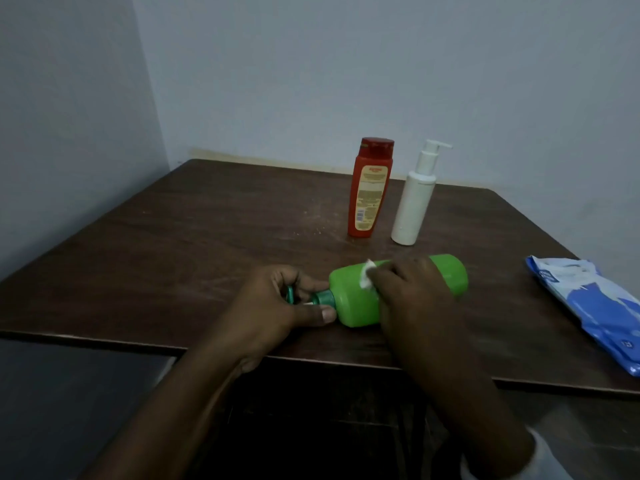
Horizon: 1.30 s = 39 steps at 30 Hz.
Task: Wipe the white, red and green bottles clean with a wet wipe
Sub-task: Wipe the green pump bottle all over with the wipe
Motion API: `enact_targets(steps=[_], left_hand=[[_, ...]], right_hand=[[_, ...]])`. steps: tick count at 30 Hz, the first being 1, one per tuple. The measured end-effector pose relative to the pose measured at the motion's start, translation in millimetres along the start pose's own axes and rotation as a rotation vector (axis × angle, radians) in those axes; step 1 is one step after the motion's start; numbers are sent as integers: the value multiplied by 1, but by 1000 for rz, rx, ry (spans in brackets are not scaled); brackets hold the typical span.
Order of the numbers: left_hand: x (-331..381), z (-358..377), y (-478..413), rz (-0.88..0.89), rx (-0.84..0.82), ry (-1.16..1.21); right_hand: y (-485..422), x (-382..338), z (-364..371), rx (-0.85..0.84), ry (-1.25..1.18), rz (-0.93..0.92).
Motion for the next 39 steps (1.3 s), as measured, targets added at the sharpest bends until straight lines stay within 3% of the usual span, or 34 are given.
enact_targets(steps=[5,10,13,15,20,24,26,29,34,39], left_hand=[[1,-1,0,46,0,-47],[3,1,2,17,-16,-31],[4,1,1,44,-25,-69],[4,0,0,45,-26,-75],[4,4,-1,23,-33,-37],[6,4,-2,26,-38,-20],[3,4,-4,11,-52,12],[0,3,-6,4,-68,26],[-4,5,-11,12,-44,38],[1,7,-6,34,-42,10]], right_hand=[[-10,-26,4,-85,-14,-204],[-6,6,-9,-38,93,44],[4,-25,-5,-40,14,-166],[-11,-28,3,-75,-17,-212],[8,35,-6,66,101,150],[21,8,3,77,16,-134],[9,32,5,68,40,-46],[22,68,-8,73,107,263],[26,54,-3,31,110,35],[26,97,-18,-53,235,370]])
Point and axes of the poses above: each hand's wrist, its own y-axis away from the middle knuckle, its own z-axis out of the palm, x = y × z, the point moved 2 cm from there along -y, towards the middle knuckle
